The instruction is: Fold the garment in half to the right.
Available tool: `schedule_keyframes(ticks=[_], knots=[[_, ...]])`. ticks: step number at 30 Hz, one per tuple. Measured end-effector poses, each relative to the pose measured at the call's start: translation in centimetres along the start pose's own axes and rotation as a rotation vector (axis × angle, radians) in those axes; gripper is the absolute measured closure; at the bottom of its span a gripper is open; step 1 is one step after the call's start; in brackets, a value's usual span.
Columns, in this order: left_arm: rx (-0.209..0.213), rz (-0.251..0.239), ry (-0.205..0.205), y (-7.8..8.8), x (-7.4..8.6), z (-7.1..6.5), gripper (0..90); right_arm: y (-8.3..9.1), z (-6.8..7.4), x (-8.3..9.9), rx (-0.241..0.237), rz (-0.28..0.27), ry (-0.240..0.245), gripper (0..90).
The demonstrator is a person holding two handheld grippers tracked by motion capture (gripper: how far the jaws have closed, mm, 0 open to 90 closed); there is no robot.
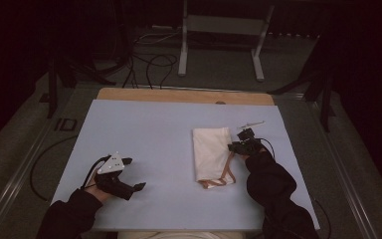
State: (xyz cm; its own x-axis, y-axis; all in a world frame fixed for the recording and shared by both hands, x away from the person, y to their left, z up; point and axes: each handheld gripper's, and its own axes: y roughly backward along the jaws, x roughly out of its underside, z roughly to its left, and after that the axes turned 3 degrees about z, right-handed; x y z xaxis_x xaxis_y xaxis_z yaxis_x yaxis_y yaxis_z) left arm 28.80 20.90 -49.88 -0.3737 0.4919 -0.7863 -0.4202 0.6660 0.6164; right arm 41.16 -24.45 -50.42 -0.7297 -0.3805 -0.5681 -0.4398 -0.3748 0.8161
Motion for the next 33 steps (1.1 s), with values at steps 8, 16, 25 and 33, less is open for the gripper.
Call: schedule_keyframes(ticks=[8, 16, 25, 33], knots=[[-0.002, -0.008, 0.008, 0.8, 0.9, -0.4, 0.5, 0.6, -0.5, -0.2, -0.017, -0.025, -0.019, 64.8], [0.002, -0.015, 0.027, 0.7, 1.2, -0.4, 0.5, 2.8, -0.9, -3.5, -0.065, -0.145, -0.035, 60.6], [0.017, -0.034, 0.022, 0.5, 1.7, -0.3, 0.5, 0.5, -1.8, -6.2, -0.066, -0.11, -0.063, 53.8], [0.025, -0.044, 0.025, 0.5, 1.8, -0.1, 0.5, -3.1, -2.8, -5.4, -0.086, -0.017, -0.099, 51.4]])
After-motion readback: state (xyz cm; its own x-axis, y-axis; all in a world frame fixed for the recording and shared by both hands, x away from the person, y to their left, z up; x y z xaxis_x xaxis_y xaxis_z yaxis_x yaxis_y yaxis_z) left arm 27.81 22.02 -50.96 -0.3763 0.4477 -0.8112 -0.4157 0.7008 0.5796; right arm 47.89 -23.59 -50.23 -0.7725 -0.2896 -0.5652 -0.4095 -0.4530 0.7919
